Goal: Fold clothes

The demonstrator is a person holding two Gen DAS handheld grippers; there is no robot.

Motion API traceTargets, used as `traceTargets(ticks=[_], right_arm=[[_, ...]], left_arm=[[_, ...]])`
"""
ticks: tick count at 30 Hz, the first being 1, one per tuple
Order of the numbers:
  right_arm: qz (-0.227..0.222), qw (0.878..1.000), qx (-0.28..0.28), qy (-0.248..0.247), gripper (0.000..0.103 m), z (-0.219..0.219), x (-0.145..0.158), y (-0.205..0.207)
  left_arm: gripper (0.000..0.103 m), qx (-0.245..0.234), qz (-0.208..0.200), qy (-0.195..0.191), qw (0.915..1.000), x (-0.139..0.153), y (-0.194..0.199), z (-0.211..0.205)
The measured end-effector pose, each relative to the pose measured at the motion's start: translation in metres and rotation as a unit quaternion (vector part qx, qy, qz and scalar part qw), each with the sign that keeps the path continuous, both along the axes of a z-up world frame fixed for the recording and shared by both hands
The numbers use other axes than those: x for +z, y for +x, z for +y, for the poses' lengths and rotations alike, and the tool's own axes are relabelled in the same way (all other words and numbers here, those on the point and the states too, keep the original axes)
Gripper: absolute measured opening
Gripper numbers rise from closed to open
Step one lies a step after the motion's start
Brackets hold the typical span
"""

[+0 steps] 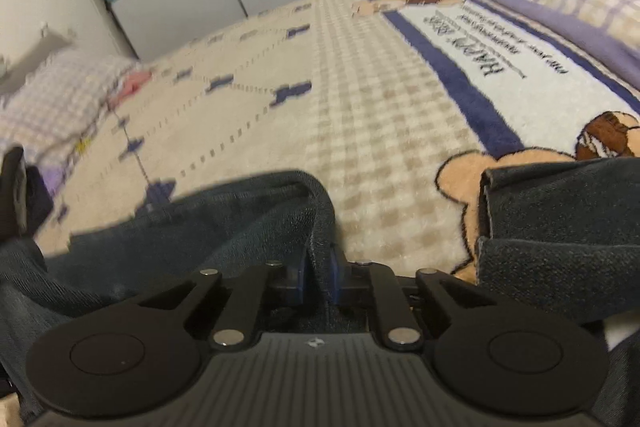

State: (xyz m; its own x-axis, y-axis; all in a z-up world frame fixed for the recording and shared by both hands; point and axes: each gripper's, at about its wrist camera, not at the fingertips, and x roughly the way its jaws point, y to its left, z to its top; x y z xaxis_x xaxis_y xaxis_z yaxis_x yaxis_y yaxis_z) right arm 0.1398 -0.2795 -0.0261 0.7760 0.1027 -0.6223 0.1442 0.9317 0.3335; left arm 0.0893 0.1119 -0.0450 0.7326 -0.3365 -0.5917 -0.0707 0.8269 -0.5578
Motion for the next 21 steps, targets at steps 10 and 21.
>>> traceTargets(ticks=[10,21], right_arm=[[-0.120,0.988,-0.092,-0.021,0.008,-0.009,0.061,-0.044],[-0.024,0.991,-0.087,-0.099,0.008,-0.001,0.068,-0.057]], left_arm=[[0.030,0.053,-0.019,0.020,0.9982,0.022,-0.010,0.016],[0.030,0.072,-0.019,0.023,0.9970,0.033,-0.015,0.021]])
